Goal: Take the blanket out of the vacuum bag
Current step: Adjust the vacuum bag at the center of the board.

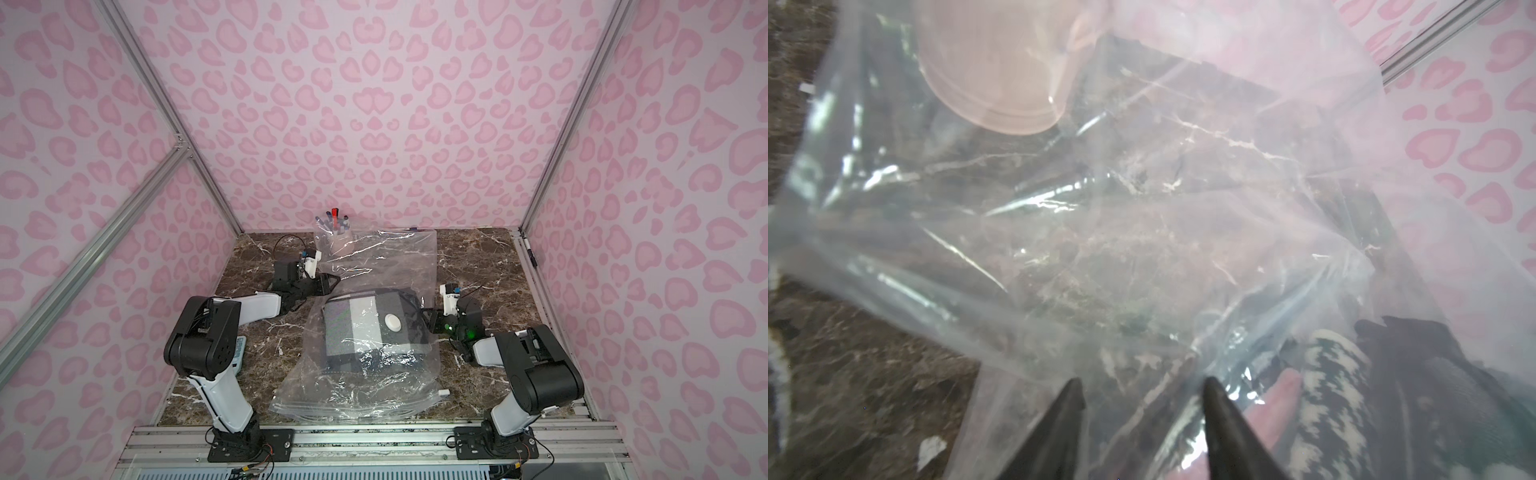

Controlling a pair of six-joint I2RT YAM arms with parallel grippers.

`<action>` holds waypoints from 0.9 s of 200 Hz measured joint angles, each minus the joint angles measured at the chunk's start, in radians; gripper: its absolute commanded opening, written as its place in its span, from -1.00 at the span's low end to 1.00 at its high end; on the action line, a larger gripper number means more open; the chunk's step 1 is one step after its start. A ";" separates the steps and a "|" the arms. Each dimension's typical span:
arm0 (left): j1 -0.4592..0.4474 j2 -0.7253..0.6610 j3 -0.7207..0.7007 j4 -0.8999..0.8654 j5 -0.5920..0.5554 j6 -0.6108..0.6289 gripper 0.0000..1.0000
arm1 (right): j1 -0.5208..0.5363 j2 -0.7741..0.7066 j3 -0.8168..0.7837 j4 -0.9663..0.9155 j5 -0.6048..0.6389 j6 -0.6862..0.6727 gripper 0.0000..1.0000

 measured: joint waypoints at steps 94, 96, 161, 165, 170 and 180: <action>-0.113 -0.315 -0.071 -0.100 -0.106 0.077 -0.90 | 0.002 -0.087 -0.056 0.013 -0.031 -0.018 -1.00; -0.117 -0.325 -0.071 -0.106 -0.114 0.078 -0.91 | 0.002 -0.088 -0.056 0.014 -0.031 -0.019 -1.00; -0.177 -0.516 -0.152 -0.254 -0.438 0.015 -0.91 | 0.018 -0.056 0.015 0.000 -0.037 -0.042 -1.00; -0.177 -0.522 -0.167 -0.263 -0.464 0.000 -0.90 | 0.021 -0.049 0.026 0.000 -0.037 -0.045 -1.00; -0.177 -0.530 -0.187 -0.269 -0.495 -0.018 -0.91 | 0.025 -0.040 0.043 -0.005 -0.041 -0.048 -1.00; -0.177 -0.552 -0.226 -0.285 -0.540 -0.056 -0.91 | 0.039 -0.022 0.085 -0.018 -0.045 -0.056 -1.00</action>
